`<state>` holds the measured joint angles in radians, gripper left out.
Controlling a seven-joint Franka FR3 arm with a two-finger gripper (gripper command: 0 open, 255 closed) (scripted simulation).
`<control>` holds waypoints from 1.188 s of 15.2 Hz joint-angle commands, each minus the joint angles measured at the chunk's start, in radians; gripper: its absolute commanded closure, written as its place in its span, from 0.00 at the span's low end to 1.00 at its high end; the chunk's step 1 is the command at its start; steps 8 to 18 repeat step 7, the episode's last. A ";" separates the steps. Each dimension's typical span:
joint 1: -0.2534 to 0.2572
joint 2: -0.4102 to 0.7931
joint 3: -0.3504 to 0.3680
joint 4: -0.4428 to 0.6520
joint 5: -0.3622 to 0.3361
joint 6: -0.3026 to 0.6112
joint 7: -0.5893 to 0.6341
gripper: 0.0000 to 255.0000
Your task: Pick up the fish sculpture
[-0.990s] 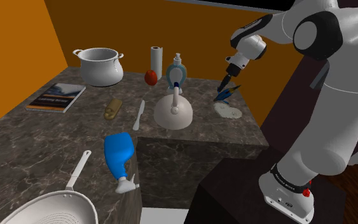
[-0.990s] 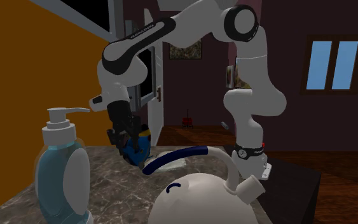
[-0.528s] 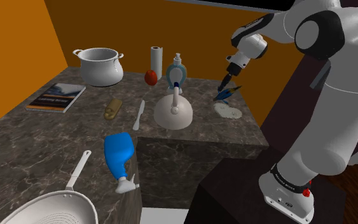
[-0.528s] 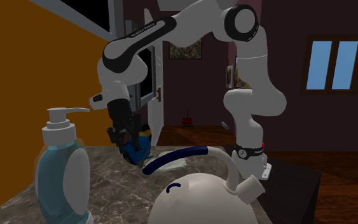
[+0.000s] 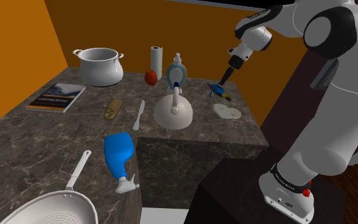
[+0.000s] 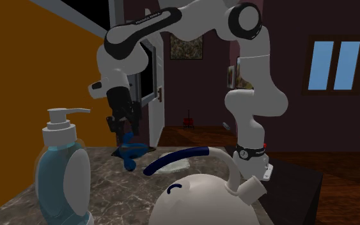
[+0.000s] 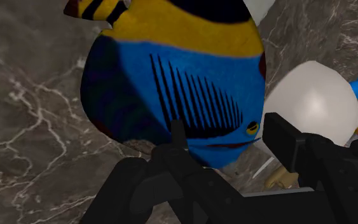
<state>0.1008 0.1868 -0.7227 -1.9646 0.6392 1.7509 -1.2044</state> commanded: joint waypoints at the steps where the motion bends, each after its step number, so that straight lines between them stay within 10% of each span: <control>1: 0.001 -0.014 -0.003 0.011 -0.011 -0.017 0.013 1.00; 18: 0.004 -0.039 -0.007 0.039 -0.032 -0.052 0.046 1.00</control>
